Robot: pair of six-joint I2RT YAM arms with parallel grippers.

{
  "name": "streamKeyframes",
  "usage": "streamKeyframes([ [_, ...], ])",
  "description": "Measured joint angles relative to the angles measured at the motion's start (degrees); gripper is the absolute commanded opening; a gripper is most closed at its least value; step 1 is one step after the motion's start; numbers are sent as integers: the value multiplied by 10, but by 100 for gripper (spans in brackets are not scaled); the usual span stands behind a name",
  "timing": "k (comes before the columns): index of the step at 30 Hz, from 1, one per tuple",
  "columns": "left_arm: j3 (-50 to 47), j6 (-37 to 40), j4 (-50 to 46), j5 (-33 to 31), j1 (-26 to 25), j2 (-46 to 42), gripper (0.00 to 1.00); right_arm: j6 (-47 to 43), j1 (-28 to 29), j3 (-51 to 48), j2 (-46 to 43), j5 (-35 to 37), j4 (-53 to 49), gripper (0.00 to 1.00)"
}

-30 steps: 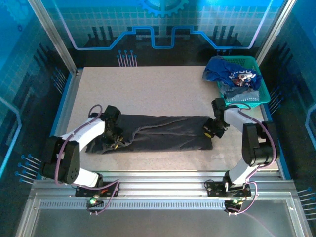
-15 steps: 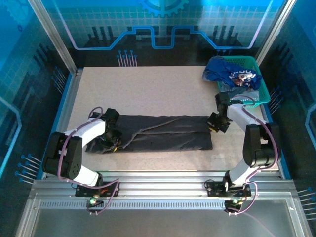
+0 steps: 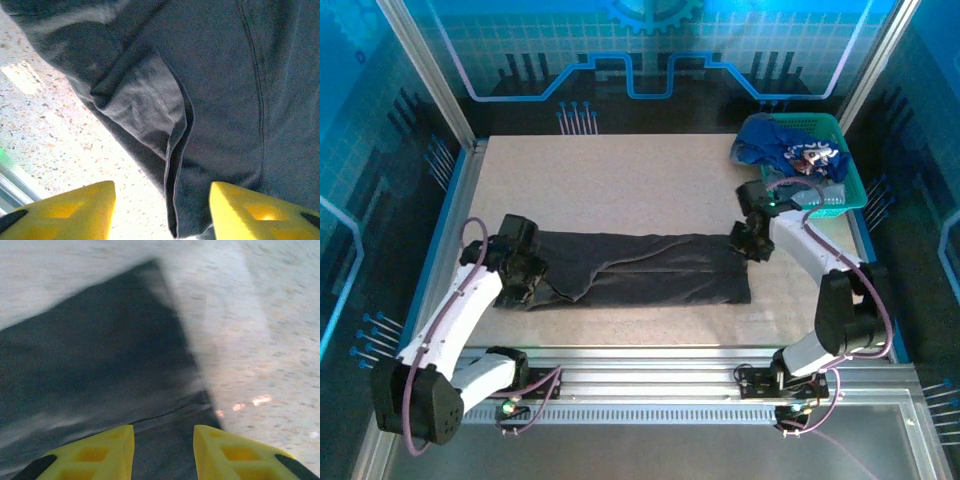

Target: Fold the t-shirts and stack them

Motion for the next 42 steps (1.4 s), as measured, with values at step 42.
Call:
streamKeyframes([
  [42,-43,-118,70,137,-70,-15,35,-29,98,25,31,-93,66,37],
])
